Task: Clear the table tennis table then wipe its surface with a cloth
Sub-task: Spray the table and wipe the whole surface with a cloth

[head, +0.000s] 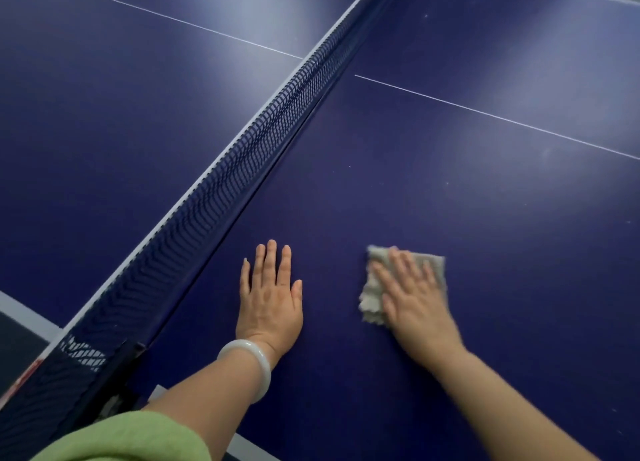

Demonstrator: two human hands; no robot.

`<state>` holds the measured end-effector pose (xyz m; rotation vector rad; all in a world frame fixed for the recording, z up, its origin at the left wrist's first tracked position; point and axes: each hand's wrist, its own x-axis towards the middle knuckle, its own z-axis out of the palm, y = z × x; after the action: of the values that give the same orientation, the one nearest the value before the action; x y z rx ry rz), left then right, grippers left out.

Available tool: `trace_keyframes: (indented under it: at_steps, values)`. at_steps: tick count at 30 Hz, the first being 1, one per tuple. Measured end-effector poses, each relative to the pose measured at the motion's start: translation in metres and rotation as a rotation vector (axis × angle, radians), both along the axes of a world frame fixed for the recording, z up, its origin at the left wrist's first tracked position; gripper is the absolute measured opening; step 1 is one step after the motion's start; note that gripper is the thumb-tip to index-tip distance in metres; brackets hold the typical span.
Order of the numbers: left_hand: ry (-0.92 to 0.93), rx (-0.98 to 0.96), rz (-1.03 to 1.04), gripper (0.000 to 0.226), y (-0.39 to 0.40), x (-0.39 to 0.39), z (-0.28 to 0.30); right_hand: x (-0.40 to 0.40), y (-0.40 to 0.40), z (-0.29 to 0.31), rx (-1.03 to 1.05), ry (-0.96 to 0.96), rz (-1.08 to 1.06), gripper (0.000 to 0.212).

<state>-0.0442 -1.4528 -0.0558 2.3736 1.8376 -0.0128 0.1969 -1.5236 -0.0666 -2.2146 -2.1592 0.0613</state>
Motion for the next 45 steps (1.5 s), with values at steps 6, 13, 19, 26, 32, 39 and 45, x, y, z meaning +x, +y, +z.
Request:
trace_keyframes:
  at_steps: [6,13,19,26,32,39,45]
  values:
    - [-0.001,-0.011,0.000,0.063,0.001,0.001,0.000,0.025,0.015,0.013,-0.029,0.110,-0.732,0.057]
    - [-0.054,-0.057,-0.034,0.063,0.003,-0.003,0.005,-0.045,0.016,0.016,-0.016,0.007,-0.054,0.059]
    - [-0.184,-0.003,-0.187,0.057,0.074,0.025,0.017,-0.017,0.053,0.013,-0.044,0.033,-0.192,0.058]
    - [-0.043,-0.074,-0.077,0.067,0.158,0.057,0.023,-0.001,0.089,0.012,0.037,0.255,-0.472,0.059]
    - [-0.026,-0.027,-0.054,0.069,0.160,0.056,0.009,-0.026,0.114,0.008,0.121,0.259,-0.295,0.055]
    - [-0.030,0.049,-0.053,0.066,0.162,0.057,0.000,0.087,0.210,0.003,0.003,0.077,-0.459,0.060]
    - [-0.052,0.069,-0.055,0.066,0.160,0.057,-0.001,0.015,0.177,0.003,0.074,0.102,-0.422,0.063]
